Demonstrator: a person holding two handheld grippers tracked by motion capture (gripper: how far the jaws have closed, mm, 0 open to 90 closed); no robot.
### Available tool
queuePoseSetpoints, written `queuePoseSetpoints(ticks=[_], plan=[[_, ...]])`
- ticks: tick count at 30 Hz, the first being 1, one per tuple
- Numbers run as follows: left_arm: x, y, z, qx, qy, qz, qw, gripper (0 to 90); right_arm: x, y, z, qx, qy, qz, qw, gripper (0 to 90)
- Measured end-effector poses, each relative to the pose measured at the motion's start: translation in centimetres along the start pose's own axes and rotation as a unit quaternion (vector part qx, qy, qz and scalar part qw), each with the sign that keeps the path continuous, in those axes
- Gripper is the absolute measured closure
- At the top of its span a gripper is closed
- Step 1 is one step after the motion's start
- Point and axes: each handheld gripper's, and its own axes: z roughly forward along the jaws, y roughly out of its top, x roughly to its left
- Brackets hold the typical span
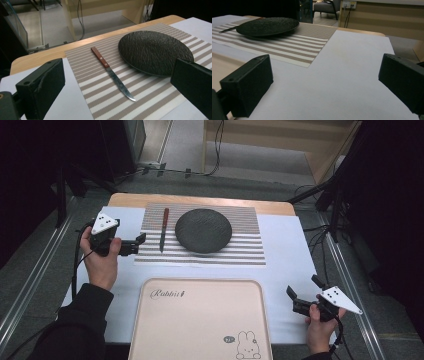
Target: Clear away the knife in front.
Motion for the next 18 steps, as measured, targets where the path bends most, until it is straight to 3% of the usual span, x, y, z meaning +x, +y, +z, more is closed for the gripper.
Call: queuePoseSetpoints(ticks=[3, 12, 18], plan=[[0.0, 0.9, 0.7, -0.003, -0.016, 0.001, 0.9999, 0.0, -0.1, 0.0, 0.0, -0.002, 0.005, 0.005, 1.0000, 0.0], [-0.1, 2.7, 3.4, 0.011, -0.016, 0.000, 0.9998, 0.0, -0.1, 0.0, 0.0, -0.002, 0.004, 0.004, 1.0000, 0.0], [0.3, 3.6, 5.1, 0.023, -0.015, -0.011, 0.9996, 0.2, -0.1, 0.0, -0.1, -0.002, 0.003, 0.005, 1.0000, 0.0]])
